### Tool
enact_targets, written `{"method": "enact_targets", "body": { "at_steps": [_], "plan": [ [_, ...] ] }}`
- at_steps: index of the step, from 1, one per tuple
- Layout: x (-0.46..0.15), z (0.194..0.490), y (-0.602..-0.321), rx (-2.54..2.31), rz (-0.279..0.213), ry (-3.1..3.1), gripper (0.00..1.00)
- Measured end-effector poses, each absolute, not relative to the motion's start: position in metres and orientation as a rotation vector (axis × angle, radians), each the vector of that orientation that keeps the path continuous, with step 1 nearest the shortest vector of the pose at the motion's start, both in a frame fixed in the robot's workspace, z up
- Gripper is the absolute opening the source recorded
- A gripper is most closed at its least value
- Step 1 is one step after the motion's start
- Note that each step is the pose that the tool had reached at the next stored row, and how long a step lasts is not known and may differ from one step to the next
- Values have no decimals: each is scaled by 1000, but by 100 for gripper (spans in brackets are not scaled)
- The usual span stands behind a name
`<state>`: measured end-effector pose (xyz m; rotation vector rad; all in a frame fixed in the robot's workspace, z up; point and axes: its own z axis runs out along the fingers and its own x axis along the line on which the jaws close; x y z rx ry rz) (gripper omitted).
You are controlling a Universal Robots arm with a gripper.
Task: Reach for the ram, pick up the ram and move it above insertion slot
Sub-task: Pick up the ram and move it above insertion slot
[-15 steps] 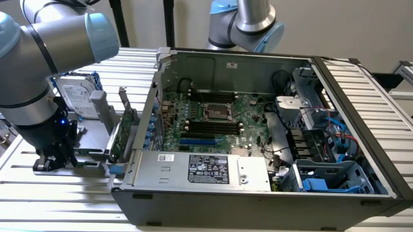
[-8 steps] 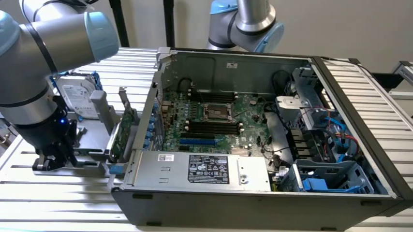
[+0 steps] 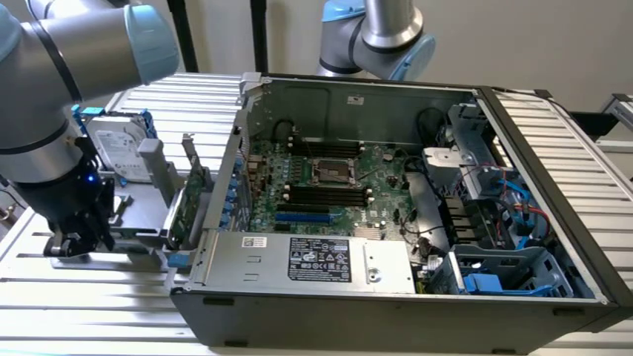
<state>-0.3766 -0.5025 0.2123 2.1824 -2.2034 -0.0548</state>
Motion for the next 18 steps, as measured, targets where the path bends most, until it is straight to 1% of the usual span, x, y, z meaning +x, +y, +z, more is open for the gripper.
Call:
{"method": "enact_targets", "body": {
  "at_steps": [7,18],
  "plan": [
    [-377,237,-503,2185,-55,-2201,13],
    [-370,287,-503,2193,-54,-2192,13]
  ]
}}
